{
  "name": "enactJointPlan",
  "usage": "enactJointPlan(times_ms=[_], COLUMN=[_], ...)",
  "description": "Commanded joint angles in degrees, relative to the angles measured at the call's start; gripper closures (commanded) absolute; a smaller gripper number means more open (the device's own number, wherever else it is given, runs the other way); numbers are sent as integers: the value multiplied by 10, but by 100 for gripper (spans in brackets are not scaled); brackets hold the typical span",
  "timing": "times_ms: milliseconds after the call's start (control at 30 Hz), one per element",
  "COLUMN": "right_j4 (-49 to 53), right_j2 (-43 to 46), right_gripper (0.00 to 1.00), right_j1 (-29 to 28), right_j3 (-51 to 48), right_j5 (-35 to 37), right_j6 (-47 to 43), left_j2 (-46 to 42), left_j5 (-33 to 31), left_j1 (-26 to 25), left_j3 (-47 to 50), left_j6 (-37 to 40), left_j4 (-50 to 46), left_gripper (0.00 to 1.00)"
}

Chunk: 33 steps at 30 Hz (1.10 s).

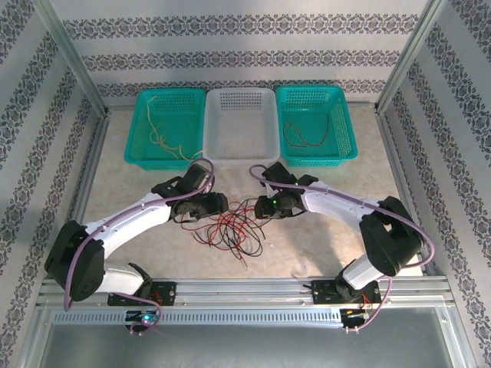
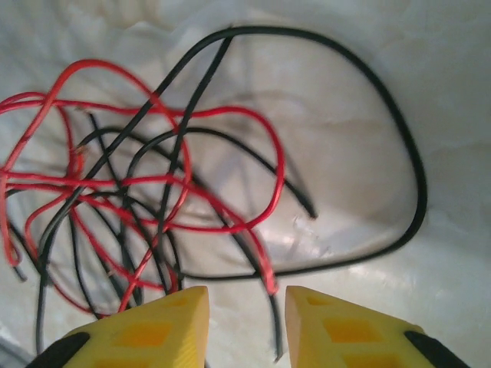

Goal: Untangle the cables

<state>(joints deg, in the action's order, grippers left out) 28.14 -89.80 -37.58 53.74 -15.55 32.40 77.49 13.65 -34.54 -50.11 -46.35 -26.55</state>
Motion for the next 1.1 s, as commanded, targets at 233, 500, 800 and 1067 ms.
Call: enactJointPlan(times_ms=[233,500,800,1067], right_j4=[38,126,188,217], right_j2=[9,185,296,297], right_gripper=[100,100,100,100], right_j1=[5,-19,-24,-28], right_j3=[11,28,121,187], right_j5=[15,48,89,76], right_j6=[-56,-113,-119,-137], left_j2=[-16,-5,18,20], left_j5=[-20,2,81,176], left_j1=[-23,-48,-80,-89], left_j3=[-65,-118,-192,-238], left_j6=[21,73,143,233], left_j4=[-20,35,141,149], left_gripper=[48,48,39,36])
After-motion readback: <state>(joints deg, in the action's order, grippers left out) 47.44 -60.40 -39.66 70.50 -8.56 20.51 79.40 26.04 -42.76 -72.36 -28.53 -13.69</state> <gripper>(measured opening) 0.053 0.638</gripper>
